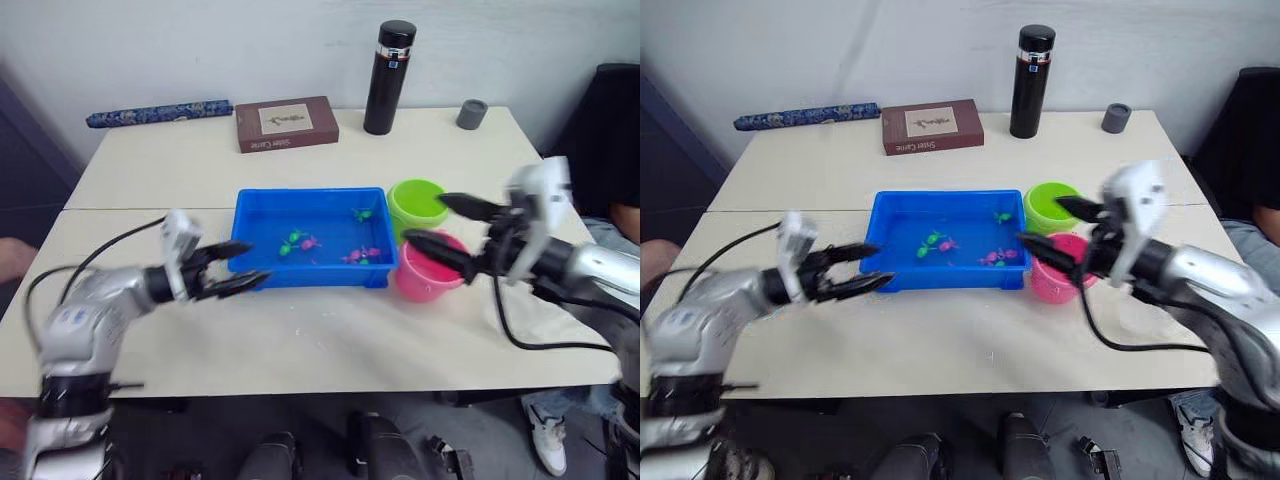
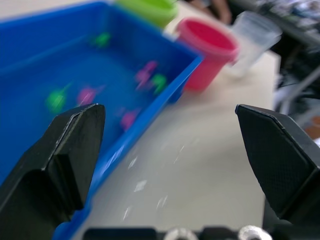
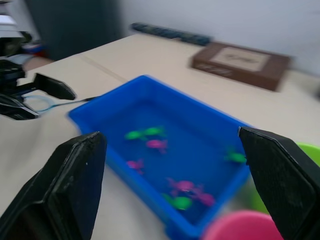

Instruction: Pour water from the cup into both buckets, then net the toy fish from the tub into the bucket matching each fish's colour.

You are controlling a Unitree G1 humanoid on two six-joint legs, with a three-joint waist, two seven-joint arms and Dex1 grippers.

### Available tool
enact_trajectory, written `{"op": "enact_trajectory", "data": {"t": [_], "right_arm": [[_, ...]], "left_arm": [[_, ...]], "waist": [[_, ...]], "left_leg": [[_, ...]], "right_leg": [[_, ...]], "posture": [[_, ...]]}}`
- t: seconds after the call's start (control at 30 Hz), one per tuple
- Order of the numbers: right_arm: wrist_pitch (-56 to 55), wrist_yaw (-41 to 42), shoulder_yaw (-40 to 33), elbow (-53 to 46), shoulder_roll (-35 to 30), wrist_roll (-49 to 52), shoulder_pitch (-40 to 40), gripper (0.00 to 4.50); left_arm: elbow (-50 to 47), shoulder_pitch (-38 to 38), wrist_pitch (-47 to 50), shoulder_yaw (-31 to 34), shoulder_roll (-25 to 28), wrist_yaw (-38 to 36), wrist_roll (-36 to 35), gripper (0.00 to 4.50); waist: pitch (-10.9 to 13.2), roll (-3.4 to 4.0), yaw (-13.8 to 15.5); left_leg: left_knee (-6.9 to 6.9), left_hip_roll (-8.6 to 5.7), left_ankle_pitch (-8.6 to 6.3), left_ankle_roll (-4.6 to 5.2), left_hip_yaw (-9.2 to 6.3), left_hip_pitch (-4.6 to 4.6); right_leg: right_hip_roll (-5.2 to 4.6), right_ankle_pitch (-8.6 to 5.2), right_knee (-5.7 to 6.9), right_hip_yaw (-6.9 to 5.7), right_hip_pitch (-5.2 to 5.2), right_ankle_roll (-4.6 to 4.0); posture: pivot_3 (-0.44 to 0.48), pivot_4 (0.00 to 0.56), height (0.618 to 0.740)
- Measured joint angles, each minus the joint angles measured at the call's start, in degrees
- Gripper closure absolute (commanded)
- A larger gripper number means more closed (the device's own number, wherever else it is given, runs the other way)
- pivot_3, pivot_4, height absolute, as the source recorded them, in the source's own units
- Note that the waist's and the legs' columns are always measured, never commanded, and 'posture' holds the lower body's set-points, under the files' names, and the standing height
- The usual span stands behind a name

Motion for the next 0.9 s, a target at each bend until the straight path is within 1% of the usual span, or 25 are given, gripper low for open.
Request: {"op": "enact_trajectory", "data": {"t": [0.07,0.17,0.23,0.3,0.37,0.4,0.47,0.57,0.6,0.67,0.8,0.9], "right_arm": [[-2.5,4.6,5.7,3.8,1.9,-2.8,-3.5,0.05],[-5.9,10.0,11.1,7.8,3.2,-6.6,-6.6,0.05],[-8.2,13.5,13.7,9.2,3.6,-8.7,-7.8,0.05],[-10.2,16.2,15.4,10.6,3.8,-10.7,-8.4,0.05],[-11.4,17.7,16.3,11.7,4.2,-12.4,-8.6,0.05],[-12.2,18.4,17.0,12.0,4.5,-13.3,-8.9,0.05],[-12.8,19.5,17.5,12.3,5.3,-14.5,-9.0,0.05],[-12.7,20.5,17.5,12.1,5.7,-14.9,-8.7,0.05],[-12.7,20.5,17.4,11.7,5.7,-15.1,-8.4,0.05],[-12.7,20.2,17.3,10.6,6.0,-15.8,-7.8,0.05],[-12.5,18.5,17.0,8.0,6.2,-16.6,-6.2,0.05],[-12.0,16.6,16.2,4.8,6.0,-16.6,-4.1,0.05]], "left_arm": [[-3.1,9.5,0.0,6.1,2.0,1.9,0.9,0.00],[-5.0,19.8,-0.5,13.1,3.6,3.0,2.3,0.00],[-5.8,25.4,-1.0,17.2,3.9,3.1,2.6,0.00],[-5.6,29.5,-1.9,19.9,4.2,3.0,3.3,0.00],[-4.8,30.5,-3.0,20.7,5.1,2.3,3.6,0.00],[-3.1,30.0,-3.6,20.5,6.5,1.5,3.7,0.00],[1.2,26.7,-4.5,18.8,10.3,0.2,4.7,0.00],[9.0,18.9,-6.7,13.4,16.1,-1.5,7.3,0.00],[13.3,14.2,-7.2,10.4,17.8,-2.3,8.5,0.00],[21.5,5.1,-9.2,4.5,19.5,-3.7,11.4,0.00],[39.9,-12.8,-15.0,-8.5,19.2,-7.1,19.3,0.00],[56.1,-26.8,-20.4,-15.9,15.3,-6.0,26.6,0.00]], "waist": [[0.0,-0.01,0.2],[0.0,-0.01,1.2],[0.0,-0.01,1.9],[0.0,-0.01,2.2],[0.0,-0.02,2.4],[0.0,-0.03,2.4],[0.0,-0.04,2.3],[0.0,-0.03,1.9],[0.0,0.00,1.9],[0.0,0.00,1.8],[0.0,-0.02,1.6],[0.0,-0.07,1.8]], "left_leg": [[0.00,0.00,-0.12,0.07,0.05,-0.01],[0.00,0.00,-0.19,0.15,-0.01,-0.07],[0.01,0.00,-0.26,0.22,-0.08,-0.05],[0.01,-0.02,-0.31,0.30,-0.12,-0.03],[0.01,-0.06,-0.34,0.35,-0.15,-0.03],[0.02,-0.07,-0.35,0.35,-0.15,-0.03],[0.02,-0.07,-0.34,0.29,-0.22,-0.01],[0.01,-0.07,-0.33,0.21,-0.25,0.01],[0.01,-0.07,-0.33,0.19,-0.25,0.03],[0.00,-0.08,-0.32,0.15,-0.26,0.02],[0.02,-0.09,-0.31,0.13,-0.22,-0.06],[0.06,-0.12,-0.33,0.14,-0.22,-0.18]], "right_leg": [[-0.01,0.00,-0.11,0.01,-0.01,0.00],[-0.05,0.00,-0.43,-0.11,0.08,0.00],[-0.07,0.00,-0.61,-0.20,0.22,0.00],[-0.14,0.00,-0.67,-0.28,0.34,0.00],[-0.22,0.00,-0.81,-0.35,0.38,0.00],[-0.24,0.00,-0.81,-0.36,0.36,0.00],[-0.24,0.00,-0.77,-0.45,0.36,0.00],[-0.23,0.01,-0.64,-0.48,0.33,-0.02],[-0.23,0.00,-0.58,-0.48,0.32,-0.03],[-0.22,0.00,-0.44,-0.52,0.28,-0.03],[-0.19,0.00,-0.34,-0.71,0.17,-0.03],[-0.22,0.01,-0.29,-1.08,0.03,-0.03]], "posture": [[0.000,0.150,0.740],[0.000,0.150,0.740],[0.000,0.150,0.740],[0.000,0.150,0.740],[0.000,0.150,0.740],[0.000,0.150,0.740],[0.000,0.150,0.740],[0.000,0.150,0.740],[0.000,0.150,0.740],[0.000,0.150,0.740],[0.000,0.150,0.740],[0.000,0.150,0.740]]}}
